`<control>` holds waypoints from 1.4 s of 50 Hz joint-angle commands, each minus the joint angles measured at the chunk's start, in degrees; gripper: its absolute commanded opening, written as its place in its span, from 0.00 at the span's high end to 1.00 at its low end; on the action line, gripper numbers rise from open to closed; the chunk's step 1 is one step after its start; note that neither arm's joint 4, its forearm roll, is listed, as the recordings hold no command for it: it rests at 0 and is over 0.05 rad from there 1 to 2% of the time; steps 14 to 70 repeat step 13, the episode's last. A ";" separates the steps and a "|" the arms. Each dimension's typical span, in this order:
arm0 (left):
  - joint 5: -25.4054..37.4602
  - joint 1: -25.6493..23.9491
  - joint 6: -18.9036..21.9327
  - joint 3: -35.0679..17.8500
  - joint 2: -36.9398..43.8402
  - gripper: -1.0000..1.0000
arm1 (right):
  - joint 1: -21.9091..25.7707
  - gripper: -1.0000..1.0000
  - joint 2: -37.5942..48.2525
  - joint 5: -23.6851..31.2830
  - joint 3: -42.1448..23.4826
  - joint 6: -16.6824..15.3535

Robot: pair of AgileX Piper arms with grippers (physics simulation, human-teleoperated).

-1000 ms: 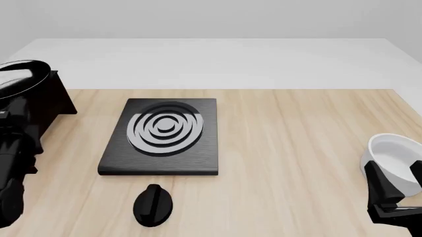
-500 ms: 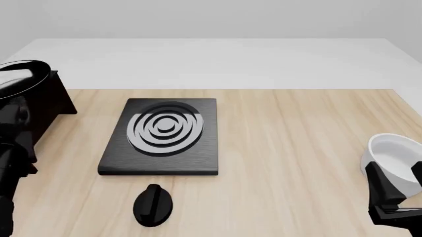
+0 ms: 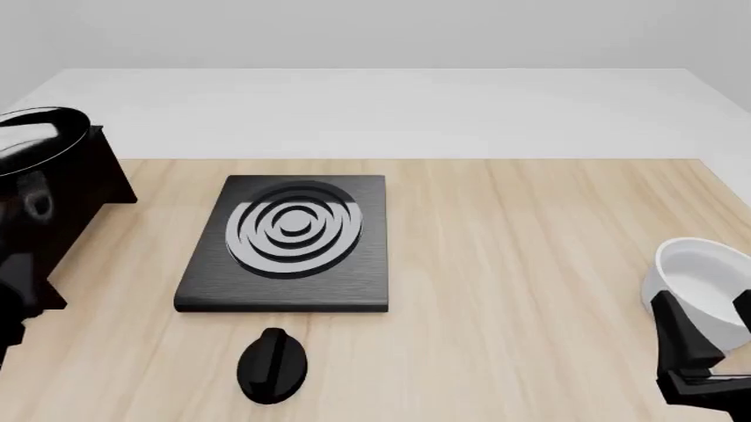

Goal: Put the frying pan on top of the cabinet.

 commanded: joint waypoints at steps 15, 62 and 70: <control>30.03 -1.33 2.16 2.58 -33.34 0.00 | 0.22 0.00 -2.79 2.52 -0.16 0.08; 30.03 -1.33 2.16 2.58 -33.34 0.00 | 0.22 0.00 -2.79 2.52 -0.16 0.08; 30.03 -1.33 2.16 2.58 -33.34 0.00 | 0.22 0.00 -2.79 2.52 -0.16 0.08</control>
